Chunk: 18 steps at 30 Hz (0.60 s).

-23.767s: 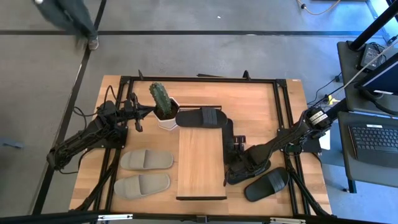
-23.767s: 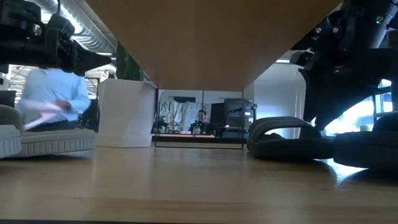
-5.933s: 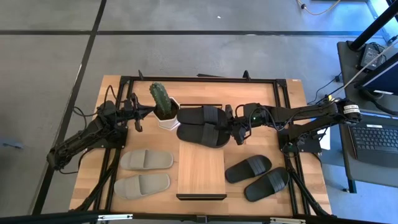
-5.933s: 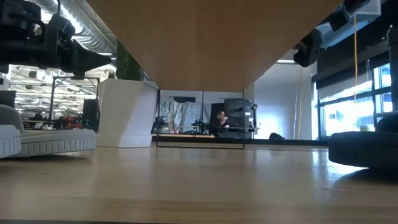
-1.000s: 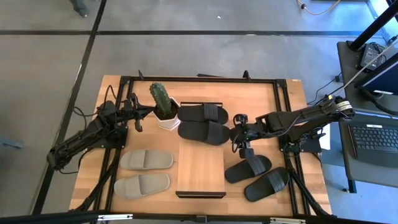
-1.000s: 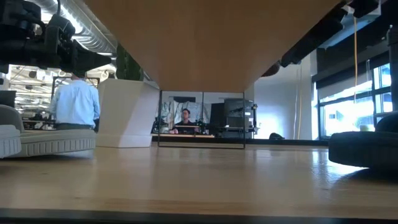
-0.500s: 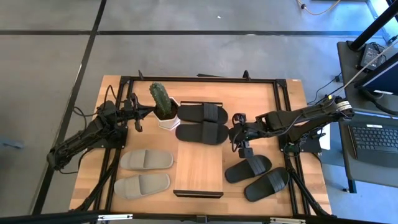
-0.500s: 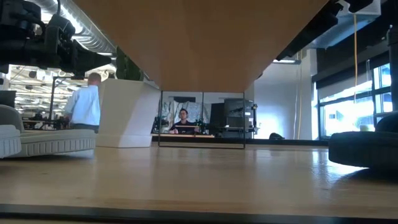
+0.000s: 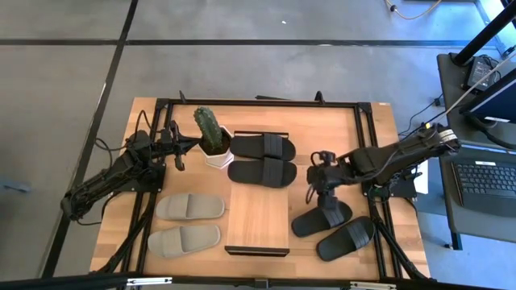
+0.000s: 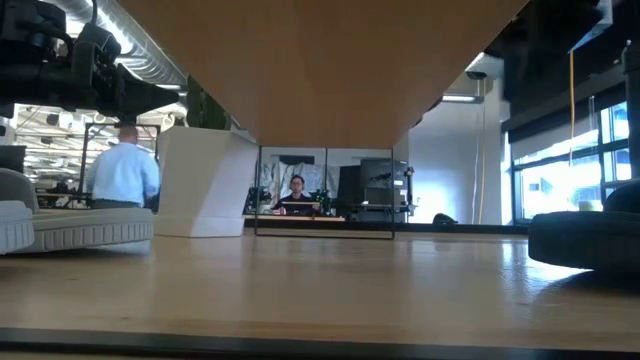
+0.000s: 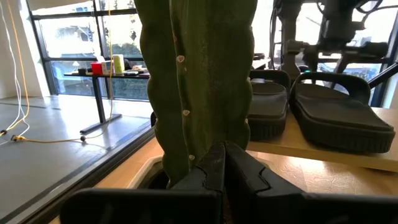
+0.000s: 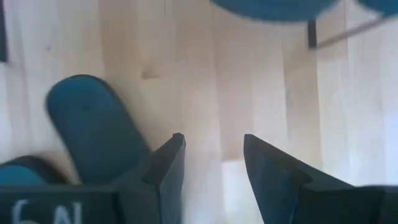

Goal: Pick and place slides into the shelf
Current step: Put the black slide on the shelf

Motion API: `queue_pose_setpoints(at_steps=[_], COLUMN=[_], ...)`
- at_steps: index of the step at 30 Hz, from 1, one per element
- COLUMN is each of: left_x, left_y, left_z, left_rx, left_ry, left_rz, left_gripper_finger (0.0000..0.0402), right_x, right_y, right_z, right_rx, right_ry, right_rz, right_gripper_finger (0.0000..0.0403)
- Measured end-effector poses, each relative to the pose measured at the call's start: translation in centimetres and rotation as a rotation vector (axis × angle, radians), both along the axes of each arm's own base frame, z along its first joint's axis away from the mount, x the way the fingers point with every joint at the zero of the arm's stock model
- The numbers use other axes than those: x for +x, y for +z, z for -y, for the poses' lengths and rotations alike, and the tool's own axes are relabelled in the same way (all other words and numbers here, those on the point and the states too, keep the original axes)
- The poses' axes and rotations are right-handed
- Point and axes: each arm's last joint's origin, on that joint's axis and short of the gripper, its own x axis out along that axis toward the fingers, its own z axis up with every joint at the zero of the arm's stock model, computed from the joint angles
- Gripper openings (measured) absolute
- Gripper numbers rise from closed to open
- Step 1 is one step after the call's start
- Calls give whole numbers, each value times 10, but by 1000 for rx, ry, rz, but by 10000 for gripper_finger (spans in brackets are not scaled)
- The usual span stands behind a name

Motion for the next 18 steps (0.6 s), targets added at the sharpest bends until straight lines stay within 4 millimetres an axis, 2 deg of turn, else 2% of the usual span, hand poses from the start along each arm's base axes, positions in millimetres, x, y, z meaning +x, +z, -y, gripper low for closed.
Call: queue_pose_setpoints(at_steps=[6, 12, 18], left_x=[0, 0, 0], left_y=[0, 0, 0], left_z=[0, 0, 0], left_rx=[0, 0, 0], left_ry=[0, 0, 0], left_rz=[0, 0, 0], left_gripper_finger=[0, 0, 0], right_x=[-13, -28, -34], right_y=[18, 15, 14], right_z=[-25, -48, -62], right_rx=[131, 230, 261], right_ry=[-216, -397, -389], right_rz=[10, -27, -21], right_gripper_finger=[165, 165, 165])
